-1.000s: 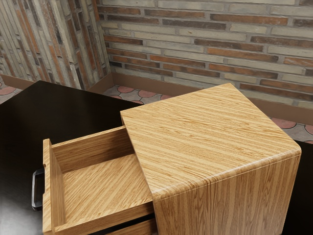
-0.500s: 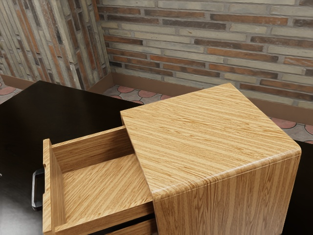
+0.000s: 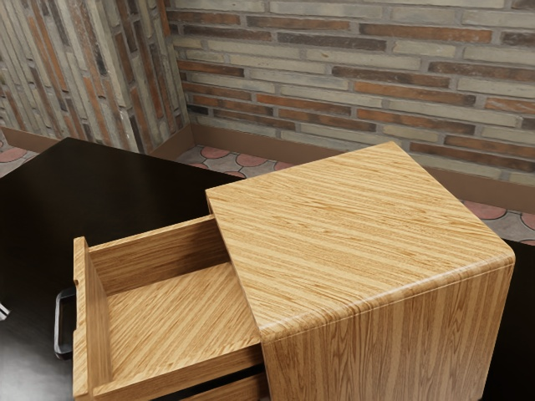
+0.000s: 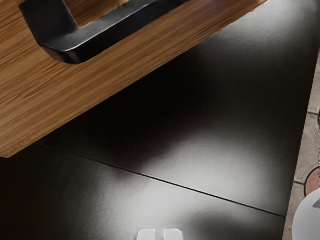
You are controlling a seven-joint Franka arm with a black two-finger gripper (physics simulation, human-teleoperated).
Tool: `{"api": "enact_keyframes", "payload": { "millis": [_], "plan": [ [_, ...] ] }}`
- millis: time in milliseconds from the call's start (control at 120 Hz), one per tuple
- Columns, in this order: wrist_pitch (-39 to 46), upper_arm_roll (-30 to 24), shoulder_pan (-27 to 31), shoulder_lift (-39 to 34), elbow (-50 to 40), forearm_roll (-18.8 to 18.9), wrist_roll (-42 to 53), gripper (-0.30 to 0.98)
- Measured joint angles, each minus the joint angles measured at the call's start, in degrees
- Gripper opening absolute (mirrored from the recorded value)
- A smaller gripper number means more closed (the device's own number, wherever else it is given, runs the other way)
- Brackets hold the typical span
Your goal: Push the drawer handle with one arm to close the drawer
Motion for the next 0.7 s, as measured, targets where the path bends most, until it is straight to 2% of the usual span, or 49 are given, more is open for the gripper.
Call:
{"api": "enact_keyframes", "payload": {
  "millis": [100, 217, 700],
  "plan": [
    [-2.55, 0.17, 0.12, -1.75, -0.28, -2.56, -0.74, -0.09],
    [-4.36, -1.07, 0.15, -1.91, -0.3, -3.86, -2.11, -0.1],
    [-5.34, -2.53, 0.11, -0.86, -0.02, -3.51, -16.1, -0.1]
  ]
}}
